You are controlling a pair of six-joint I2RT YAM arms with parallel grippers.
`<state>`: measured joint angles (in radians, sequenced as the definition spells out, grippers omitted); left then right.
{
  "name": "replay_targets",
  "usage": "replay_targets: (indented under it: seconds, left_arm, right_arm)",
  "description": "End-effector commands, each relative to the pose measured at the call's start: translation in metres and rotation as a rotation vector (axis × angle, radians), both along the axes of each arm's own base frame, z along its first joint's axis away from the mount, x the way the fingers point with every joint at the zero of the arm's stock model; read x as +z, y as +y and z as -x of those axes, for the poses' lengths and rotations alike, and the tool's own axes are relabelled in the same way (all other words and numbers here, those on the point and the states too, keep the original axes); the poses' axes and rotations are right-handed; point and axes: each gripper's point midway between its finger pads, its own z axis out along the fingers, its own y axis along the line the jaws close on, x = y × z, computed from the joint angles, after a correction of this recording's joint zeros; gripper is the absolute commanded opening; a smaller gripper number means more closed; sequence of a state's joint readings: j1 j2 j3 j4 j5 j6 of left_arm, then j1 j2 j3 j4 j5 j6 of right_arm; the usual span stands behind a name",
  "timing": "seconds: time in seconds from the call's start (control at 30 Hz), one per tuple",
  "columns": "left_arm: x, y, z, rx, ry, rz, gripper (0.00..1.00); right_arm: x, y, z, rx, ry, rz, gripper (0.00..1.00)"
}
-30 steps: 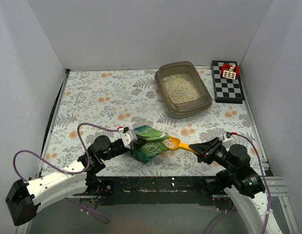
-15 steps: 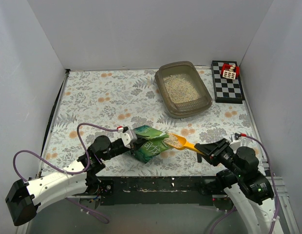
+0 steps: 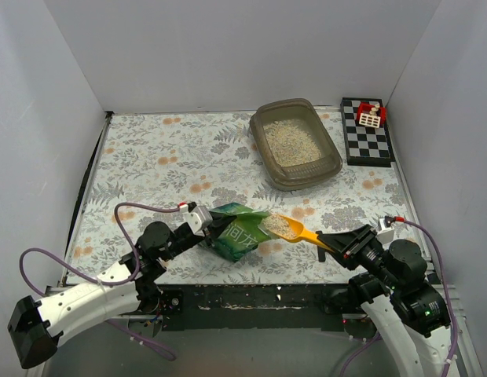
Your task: Fill the litter box with clean litter
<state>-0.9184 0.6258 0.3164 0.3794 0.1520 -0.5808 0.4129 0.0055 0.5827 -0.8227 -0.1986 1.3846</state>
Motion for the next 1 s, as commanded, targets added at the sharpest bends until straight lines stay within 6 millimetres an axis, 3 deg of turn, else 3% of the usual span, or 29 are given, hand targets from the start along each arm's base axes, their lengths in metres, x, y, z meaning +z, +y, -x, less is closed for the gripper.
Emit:
replay_targets:
  seconds: [0.0, 0.33, 0.7, 0.97]
  left_arm:
    - [0.024, 0.008, -0.003, 0.043, -0.039, 0.088, 0.0]
    - [0.028, 0.015, -0.007, 0.088, -0.037, 0.11, 0.0]
    - [0.049, 0.042, -0.024, 0.208, -0.043, 0.226, 0.0]
    - [0.051, 0.051, -0.032, 0.245, -0.037, 0.242, 0.0]
  right_arm:
    - [0.048, -0.008, 0.03, 0.024, -0.245, -0.139, 0.01]
    - [0.076, -0.004, 0.025, 0.031, -0.33, -0.217, 0.01]
    - [0.093, -0.006, 0.026, 0.022, -0.383, -0.232, 0.01]
    - [0.112, -0.004, 0.012, 0.0, -0.456, -0.283, 0.01]
